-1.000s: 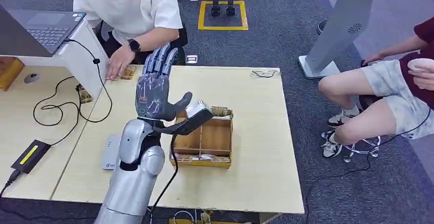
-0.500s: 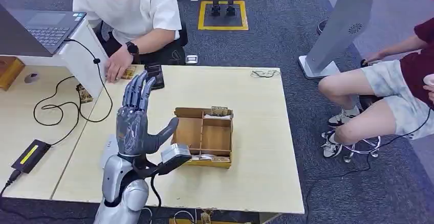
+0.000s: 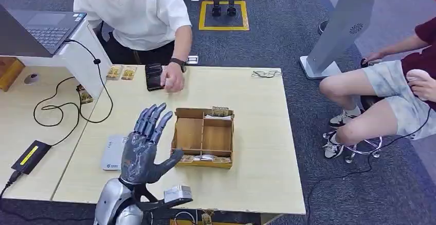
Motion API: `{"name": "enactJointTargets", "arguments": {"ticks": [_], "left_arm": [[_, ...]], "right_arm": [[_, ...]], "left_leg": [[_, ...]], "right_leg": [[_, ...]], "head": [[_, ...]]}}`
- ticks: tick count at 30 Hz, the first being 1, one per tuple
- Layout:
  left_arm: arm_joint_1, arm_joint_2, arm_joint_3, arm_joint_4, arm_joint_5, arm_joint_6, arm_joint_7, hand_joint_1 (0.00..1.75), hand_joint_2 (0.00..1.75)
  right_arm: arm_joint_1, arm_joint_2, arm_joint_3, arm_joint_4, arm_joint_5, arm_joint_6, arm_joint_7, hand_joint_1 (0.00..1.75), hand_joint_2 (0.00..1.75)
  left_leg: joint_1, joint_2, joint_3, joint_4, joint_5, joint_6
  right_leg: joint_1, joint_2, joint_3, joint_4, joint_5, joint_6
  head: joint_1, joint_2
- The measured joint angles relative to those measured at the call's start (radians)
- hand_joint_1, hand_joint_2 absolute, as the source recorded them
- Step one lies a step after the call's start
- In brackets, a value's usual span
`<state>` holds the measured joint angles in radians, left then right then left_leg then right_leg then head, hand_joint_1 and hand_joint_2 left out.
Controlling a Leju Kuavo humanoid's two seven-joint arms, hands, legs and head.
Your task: Pass the card to the sensor for recognition and then transmit it.
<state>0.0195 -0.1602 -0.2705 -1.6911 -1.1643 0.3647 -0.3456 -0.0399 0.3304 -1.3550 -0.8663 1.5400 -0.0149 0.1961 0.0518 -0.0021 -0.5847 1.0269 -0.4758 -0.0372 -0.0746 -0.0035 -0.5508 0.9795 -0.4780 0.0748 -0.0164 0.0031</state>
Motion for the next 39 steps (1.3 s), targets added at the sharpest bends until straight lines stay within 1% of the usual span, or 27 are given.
{"name": "enactJointTargets", "arguments": {"ticks": [4, 7, 9, 12, 17, 20, 22, 23, 25, 28, 33, 39], "left_arm": [[-0.005, 0.031, -0.053, 0.034, -0.029, 0.003, 0.004, 0.00, 1.75], [-0.015, 0.061, -0.121, 0.089, -0.048, -0.001, 0.001, 0.00, 1.75], [-0.028, 0.072, -0.174, 0.133, -0.052, 0.002, 0.001, 0.00, 1.75], [-0.044, 0.087, -0.222, 0.191, -0.053, 0.002, 0.001, 0.00, 1.75], [-0.069, 0.105, -0.277, 0.249, -0.056, 0.001, 0.008, 0.00, 1.75], [-0.082, 0.113, -0.299, 0.280, -0.068, -0.003, 0.043, 0.00, 1.75], [-0.089, 0.115, -0.306, 0.298, -0.091, 0.002, 0.081, 0.00, 1.75], [-0.092, 0.114, -0.306, 0.305, -0.107, 0.005, 0.110, 0.00, 1.75], [-0.095, 0.108, -0.306, 0.317, -0.129, 0.011, 0.158, 0.00, 1.75], [-0.097, 0.091, -0.306, 0.322, -0.172, 0.011, 0.208, 0.00, 1.75], [-0.097, 0.074, -0.306, 0.322, -0.215, -0.002, 0.228, 0.00, 1.75], [-0.097, 0.058, -0.304, 0.329, -0.282, -0.008, 0.279, 0.00, 1.75]], "right_arm": [[0.000, 0.000, -0.007, -0.004, 0.013, 0.005, -0.009, 0.00, 0.00], [-0.001, -0.001, -0.012, -0.002, 0.018, -0.001, -0.020, 0.00, 0.00], [-0.001, -0.005, -0.013, 0.003, 0.020, -0.006, -0.029, 0.00, 0.00], [-0.002, -0.014, -0.013, 0.010, 0.029, -0.010, -0.035, 0.00, 0.00], [-0.005, -0.026, -0.013, 0.024, 0.033, -0.019, -0.035, 0.00, 0.00], [-0.005, -0.028, -0.013, 0.028, 0.032, -0.020, -0.037, 0.00, 0.00], [-0.005, -0.028, -0.013, 0.029, 0.032, -0.019, -0.039, 0.00, 0.00], [-0.005, -0.028, -0.013, 0.029, 0.032, -0.019, -0.039, 0.00, 0.00], [-0.006, -0.028, -0.013, 0.028, 0.032, -0.018, -0.039, 0.00, 0.00], [-0.006, -0.027, -0.013, 0.024, 0.032, -0.014, -0.039, 0.00, 0.00], [-0.006, -0.024, -0.013, 0.009, 0.032, -0.010, -0.035, 0.00, 0.00], [-0.006, -0.022, -0.013, 0.001, 0.032, -0.005, -0.031, 0.00, 0.00]], "left_leg": [[0.000, 0.000, 0.000, 0.000, 0.000, 0.000], [0.000, 0.000, 0.000, 0.000, 0.000, 0.000], [0.000, 0.000, 0.000, 0.000, 0.000, 0.000], [0.000, 0.000, 0.000, 0.000, 0.000, 0.000], [0.000, 0.000, 0.000, 0.000, 0.000, 0.000], [0.000, 0.000, 0.000, 0.000, 0.000, 0.000], [0.000, 0.000, 0.000, 0.000, 0.000, 0.000], [0.000, 0.000, 0.000, 0.000, 0.000, 0.000], [0.000, 0.000, 0.000, 0.000, 0.000, 0.000], [0.000, 0.000, 0.000, 0.000, 0.000, 0.000], [0.000, 0.000, 0.000, 0.000, 0.000, 0.000], [0.000, 0.000, 0.000, 0.000, 0.000, 0.000]], "right_leg": [[0.000, 0.000, 0.000, 0.000, 0.000, 0.000], [0.000, 0.000, 0.000, 0.000, 0.000, 0.000], [0.000, 0.000, 0.000, 0.000, 0.000, 0.000], [0.000, 0.000, 0.000, 0.000, 0.000, 0.000], [0.000, 0.000, 0.000, 0.000, 0.000, 0.000], [0.000, 0.000, 0.000, 0.000, 0.000, 0.000], [0.000, 0.000, 0.000, 0.000, 0.000, 0.000], [0.000, 0.000, 0.000, 0.000, 0.000, 0.000], [0.000, 0.000, 0.000, 0.000, 0.000, 0.000], [0.000, 0.000, 0.000, 0.000, 0.000, 0.000], [0.000, 0.000, 0.000, 0.000, 0.000, 0.000], [0.000, 0.000, 0.000, 0.000, 0.000, 0.000]], "head": [[0.000, 0.000], [0.000, 0.000], [0.000, 0.000], [0.000, 0.000], [0.000, 0.000], [0.000, 0.000], [0.000, 0.000], [0.000, 0.000], [0.000, 0.000], [0.000, 0.000], [0.000, 0.000], [0.000, 0.000]]}}
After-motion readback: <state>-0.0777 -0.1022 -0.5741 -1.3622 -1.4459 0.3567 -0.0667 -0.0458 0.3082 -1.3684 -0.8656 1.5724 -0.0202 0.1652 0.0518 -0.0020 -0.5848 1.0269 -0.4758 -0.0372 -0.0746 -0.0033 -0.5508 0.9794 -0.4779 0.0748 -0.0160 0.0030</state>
